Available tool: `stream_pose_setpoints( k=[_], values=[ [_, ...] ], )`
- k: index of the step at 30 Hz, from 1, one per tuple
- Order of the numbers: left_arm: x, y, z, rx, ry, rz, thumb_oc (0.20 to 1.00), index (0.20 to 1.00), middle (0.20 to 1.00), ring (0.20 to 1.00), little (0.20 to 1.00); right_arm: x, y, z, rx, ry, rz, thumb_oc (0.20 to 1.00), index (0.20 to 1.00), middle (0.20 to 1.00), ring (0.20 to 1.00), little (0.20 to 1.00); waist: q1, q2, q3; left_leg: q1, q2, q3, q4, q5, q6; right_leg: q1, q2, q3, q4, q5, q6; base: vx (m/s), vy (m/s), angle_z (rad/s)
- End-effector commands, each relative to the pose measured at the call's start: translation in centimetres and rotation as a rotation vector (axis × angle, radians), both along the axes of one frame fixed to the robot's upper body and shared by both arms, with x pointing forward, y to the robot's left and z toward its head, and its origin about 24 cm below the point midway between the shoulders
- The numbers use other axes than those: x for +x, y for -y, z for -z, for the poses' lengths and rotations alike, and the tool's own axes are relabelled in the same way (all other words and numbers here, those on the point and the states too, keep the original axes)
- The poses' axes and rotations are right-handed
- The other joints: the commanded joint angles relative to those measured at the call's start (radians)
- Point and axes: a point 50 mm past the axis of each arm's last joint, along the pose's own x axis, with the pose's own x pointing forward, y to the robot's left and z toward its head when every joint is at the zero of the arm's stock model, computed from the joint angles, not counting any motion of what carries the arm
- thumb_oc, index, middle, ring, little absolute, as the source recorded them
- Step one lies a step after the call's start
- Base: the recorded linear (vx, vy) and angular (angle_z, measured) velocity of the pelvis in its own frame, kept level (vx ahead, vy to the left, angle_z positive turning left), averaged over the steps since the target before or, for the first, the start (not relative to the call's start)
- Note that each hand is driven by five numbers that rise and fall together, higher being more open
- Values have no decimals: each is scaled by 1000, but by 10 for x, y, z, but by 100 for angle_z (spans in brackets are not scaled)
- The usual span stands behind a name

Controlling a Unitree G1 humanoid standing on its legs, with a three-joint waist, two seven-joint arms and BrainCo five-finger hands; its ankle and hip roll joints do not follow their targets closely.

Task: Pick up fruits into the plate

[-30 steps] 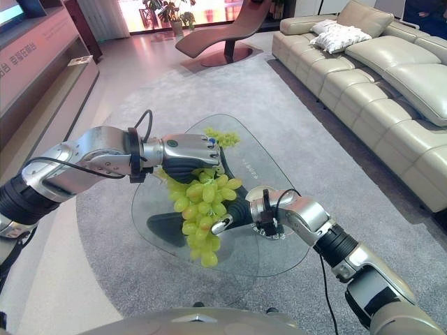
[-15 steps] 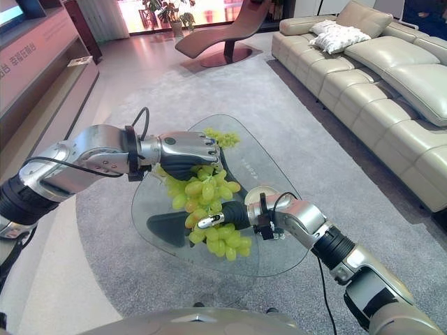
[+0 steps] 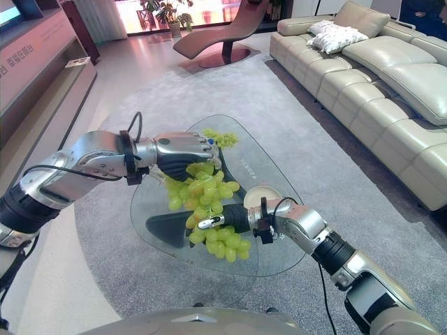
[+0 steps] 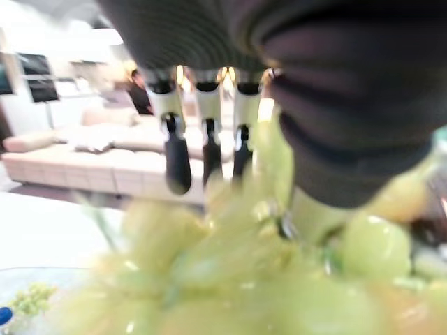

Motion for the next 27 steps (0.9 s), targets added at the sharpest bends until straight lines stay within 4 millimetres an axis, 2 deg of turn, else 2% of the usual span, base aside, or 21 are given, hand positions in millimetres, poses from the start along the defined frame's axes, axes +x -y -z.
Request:
stream_pose_setpoints(
  k=[1, 6, 7, 9, 10, 11, 15, 20, 22, 23, 27],
  values=[
    [16, -25, -19, -182, 46, -139, 1000, 1000, 1000, 1000, 1000, 11, 4, -30, 110, 168, 62, 200, 200, 200, 200, 200, 15, -51, 13, 57, -63, 1, 4, -140, 42, 30, -19, -25, 5, -28, 30, 39, 29, -2],
    [11, -74, 25, -387, -70, -372, 1000, 1000, 1000, 1000, 1000, 10, 51, -18, 38, 233, 232, 200, 200, 200, 200, 200, 21, -58, 30, 56, -61, 1, 4, -139, 48, 27, -18, -29, 8, -26, 28, 47, 28, -4],
    [7, -86, 42, -444, -116, -446, 1000, 1000, 1000, 1000, 1000, 10, 67, -14, 4, 259, 293, 200, 200, 200, 200, 200, 23, -61, 35, 56, -60, -1, 4, -140, 50, 27, -17, -30, 9, -26, 27, 65, 17, -3],
    [2, -99, 60, -491, -164, -530, 1000, 1000, 1000, 1000, 1000, 8, 83, -11, -17, 269, 363, 200, 200, 200, 200, 200, 25, -64, 42, 57, -60, -4, 4, -140, 52, 27, -16, -32, 12, -27, 26, 54, 11, -1],
    [1, -101, 62, -502, -171, -540, 1000, 1000, 1000, 1000, 1000, 8, 84, -10, -17, 269, 371, 200, 200, 200, 200, 200, 25, -64, 41, 57, -60, -5, 4, -140, 52, 27, -16, -33, 13, -27, 25, 61, 9, 0],
    [-8, -119, 86, -570, -253, -649, 1000, 1000, 1000, 1000, 1000, 7, 103, -7, -52, 291, 466, 200, 200, 200, 200, 200, 27, -68, 52, 56, -59, -7, 4, -139, 54, 27, -12, -35, 17, -30, 21, 67, 1, 1],
    [-29, -150, 138, -725, -458, -877, 1000, 1000, 1000, 1000, 1000, 5, 137, 2, -123, 334, 660, 200, 200, 200, 200, 200, 34, -74, 77, 55, -55, -13, 4, -138, 52, 27, -9, -47, 25, -33, 16, 71, -11, 4],
    [-53, -171, 201, -884, -706, -1171, 1000, 1000, 1000, 1000, 1000, 12, 164, 5, -223, 402, 867, 200, 200, 200, 200, 200, 45, -73, 116, 38, -53, -20, 4, -134, 50, 5, -9, -61, 45, -41, 16, 15, -27, 11],
    [-62, -171, 228, -915, -788, -1281, 1000, 1000, 1000, 1000, 1000, 19, 169, 4, -259, 435, 940, 200, 200, 200, 200, 200, 50, -72, 134, 21, -55, -26, 4, -131, 51, -15, -9, -64, 57, -44, 16, -70, -48, 14],
    [-66, -169, 242, -926, -824, -1342, 1000, 1000, 1000, 1000, 1000, 27, 172, 0, -285, 469, 981, 200, 200, 200, 200, 200, 54, -69, 152, 1, -55, -28, 8, -128, 51, -38, -10, -65, 67, -45, 16, -190, -55, 8],
    [-74, -159, 278, -986, -945, -1526, 1000, 1000, 1000, 1000, 1000, 62, 182, -29, -358, 602, 1117, 200, 200, 200, 200, 200, 61, -58, 238, -66, -58, -40, 14, -118, 54, -109, -9, -63, 93, -44, 13, -257, -38, 13]
  ],
)
